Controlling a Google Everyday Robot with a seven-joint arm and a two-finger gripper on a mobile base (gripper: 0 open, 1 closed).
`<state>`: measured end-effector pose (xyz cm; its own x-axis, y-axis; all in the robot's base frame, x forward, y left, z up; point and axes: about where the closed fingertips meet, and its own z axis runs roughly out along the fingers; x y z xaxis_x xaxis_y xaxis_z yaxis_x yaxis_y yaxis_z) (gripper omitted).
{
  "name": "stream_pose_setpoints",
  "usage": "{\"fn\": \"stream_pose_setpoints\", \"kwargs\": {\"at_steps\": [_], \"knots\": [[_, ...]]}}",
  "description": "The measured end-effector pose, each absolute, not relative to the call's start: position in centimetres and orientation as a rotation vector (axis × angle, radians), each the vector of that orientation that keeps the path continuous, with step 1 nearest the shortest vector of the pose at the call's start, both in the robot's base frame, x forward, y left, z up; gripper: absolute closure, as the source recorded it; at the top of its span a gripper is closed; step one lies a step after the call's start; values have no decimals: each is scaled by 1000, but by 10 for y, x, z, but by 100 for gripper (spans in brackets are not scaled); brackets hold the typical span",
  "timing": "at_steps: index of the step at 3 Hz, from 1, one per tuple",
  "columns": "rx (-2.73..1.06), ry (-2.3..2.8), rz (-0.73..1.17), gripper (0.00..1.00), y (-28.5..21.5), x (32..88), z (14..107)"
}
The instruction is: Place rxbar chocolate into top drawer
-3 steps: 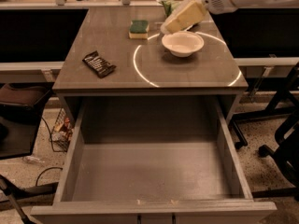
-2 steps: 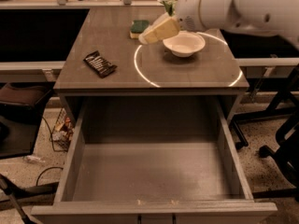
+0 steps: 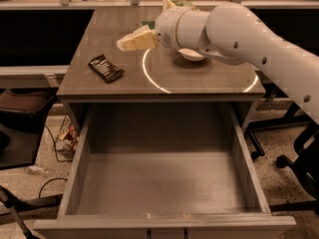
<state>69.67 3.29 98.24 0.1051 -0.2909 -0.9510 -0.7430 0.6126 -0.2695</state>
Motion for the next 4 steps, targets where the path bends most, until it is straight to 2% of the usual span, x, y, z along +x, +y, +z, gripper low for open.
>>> {"fn": "stream_pose_setpoints", "kwargs": {"at_steps": [1, 4], "knots": [[-949, 1462, 542, 0, 73, 697, 966], [-1072, 1596, 672, 0, 133, 686, 894]]}}
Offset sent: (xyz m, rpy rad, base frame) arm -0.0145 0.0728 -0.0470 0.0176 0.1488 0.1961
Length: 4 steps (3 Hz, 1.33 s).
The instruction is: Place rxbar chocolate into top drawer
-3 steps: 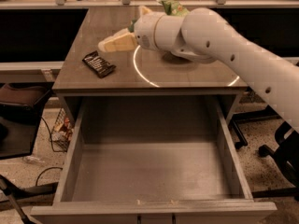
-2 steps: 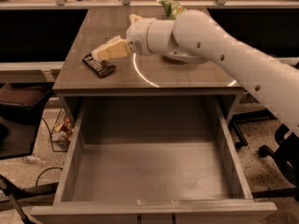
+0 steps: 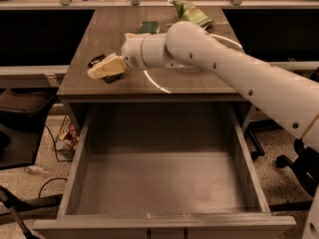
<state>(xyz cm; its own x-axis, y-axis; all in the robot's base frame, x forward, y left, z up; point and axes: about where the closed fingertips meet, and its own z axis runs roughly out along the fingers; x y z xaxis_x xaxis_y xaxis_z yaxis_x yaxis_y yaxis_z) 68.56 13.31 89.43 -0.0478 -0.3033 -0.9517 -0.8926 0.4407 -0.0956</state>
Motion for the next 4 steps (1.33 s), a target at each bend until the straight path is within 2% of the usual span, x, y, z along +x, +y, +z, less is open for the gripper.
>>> {"fn": "stream_pose_setpoints", "kwargs": {"at_steps": [2, 4], "knots": [[-1080, 1596, 735, 0, 169, 696, 861], [-1091, 1601, 700, 0, 160, 690, 845]]}}
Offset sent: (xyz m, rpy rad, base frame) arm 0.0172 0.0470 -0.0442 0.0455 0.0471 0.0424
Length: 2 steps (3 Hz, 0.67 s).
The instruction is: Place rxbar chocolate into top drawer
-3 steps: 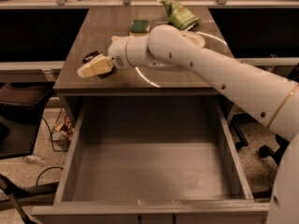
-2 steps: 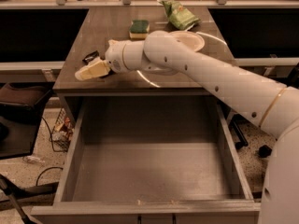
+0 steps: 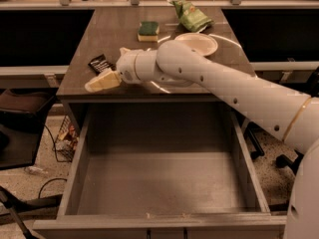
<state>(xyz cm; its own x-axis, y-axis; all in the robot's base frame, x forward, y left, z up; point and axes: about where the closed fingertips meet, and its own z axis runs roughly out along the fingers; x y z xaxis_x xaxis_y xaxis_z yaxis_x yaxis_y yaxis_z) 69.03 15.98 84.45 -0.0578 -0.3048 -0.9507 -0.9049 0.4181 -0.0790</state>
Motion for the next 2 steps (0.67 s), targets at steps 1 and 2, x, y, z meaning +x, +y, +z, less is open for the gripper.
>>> {"fn": "stream_pose_setpoints", "kwargs": {"at_steps": [1, 2], "knots": [[-1065, 1649, 678, 3, 143, 680, 828], [-1055, 1668, 675, 25, 139, 674, 820]]}}
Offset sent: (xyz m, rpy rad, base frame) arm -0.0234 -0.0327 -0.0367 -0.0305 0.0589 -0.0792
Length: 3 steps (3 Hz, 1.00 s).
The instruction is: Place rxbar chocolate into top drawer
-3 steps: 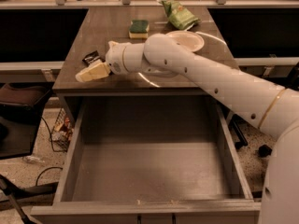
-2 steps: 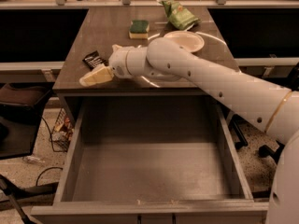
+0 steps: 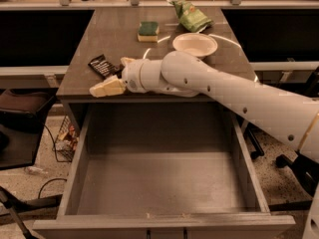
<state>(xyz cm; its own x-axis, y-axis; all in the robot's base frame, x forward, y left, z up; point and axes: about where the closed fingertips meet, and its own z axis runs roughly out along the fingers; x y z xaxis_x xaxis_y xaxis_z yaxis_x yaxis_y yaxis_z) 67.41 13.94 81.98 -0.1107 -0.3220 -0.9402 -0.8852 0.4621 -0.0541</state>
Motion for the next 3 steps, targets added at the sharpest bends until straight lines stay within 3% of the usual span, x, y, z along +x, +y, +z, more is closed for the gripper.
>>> {"fn": "stream_pose_setpoints", "kwargs": {"at_steps": [2, 3], "knots": [[-1055, 1668, 675, 71, 140, 674, 825], [-1055, 1668, 675, 100, 140, 674, 831]]}}
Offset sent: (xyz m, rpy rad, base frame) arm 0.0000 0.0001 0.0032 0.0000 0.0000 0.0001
